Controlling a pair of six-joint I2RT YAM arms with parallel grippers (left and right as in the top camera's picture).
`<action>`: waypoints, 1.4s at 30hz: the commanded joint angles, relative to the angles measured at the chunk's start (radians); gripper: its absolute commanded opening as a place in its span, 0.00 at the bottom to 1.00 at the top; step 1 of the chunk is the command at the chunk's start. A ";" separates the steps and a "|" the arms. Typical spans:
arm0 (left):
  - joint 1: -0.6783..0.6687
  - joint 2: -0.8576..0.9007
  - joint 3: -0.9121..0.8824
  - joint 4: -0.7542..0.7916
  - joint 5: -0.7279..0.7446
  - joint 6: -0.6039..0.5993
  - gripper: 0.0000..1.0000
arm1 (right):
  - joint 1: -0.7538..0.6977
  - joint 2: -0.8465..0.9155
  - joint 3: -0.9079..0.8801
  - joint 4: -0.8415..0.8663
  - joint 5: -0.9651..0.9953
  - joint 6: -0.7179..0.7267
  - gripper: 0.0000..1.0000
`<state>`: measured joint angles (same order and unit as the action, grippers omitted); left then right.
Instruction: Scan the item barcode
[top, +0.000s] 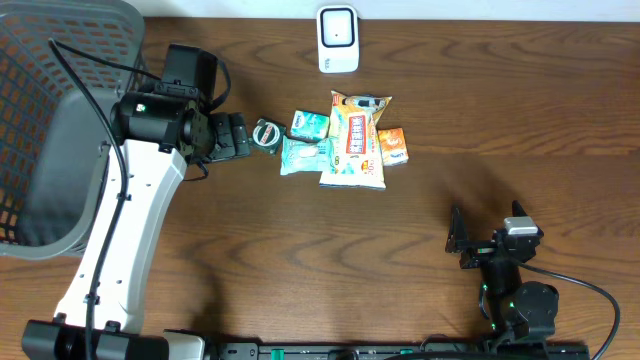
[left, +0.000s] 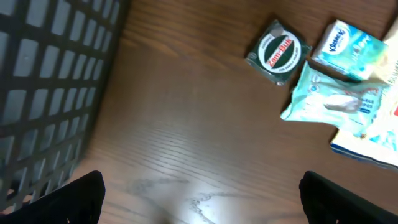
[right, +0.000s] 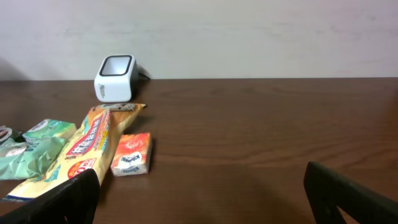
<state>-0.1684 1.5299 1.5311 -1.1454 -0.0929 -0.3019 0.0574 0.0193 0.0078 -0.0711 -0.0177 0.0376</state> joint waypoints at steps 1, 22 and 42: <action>0.002 -0.002 -0.002 -0.001 -0.043 -0.018 0.98 | -0.006 -0.001 -0.003 -0.004 0.008 -0.001 0.99; 0.002 -0.002 -0.002 -0.001 -0.043 -0.018 0.99 | -0.006 -0.001 -0.002 0.000 0.060 -0.072 0.99; 0.002 -0.002 -0.002 -0.001 -0.043 -0.018 0.98 | -0.003 -0.001 -0.002 0.478 -0.497 0.815 0.99</action>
<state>-0.1684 1.5299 1.5311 -1.1446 -0.1158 -0.3149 0.0563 0.0212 0.0067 0.2913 -0.4751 0.6647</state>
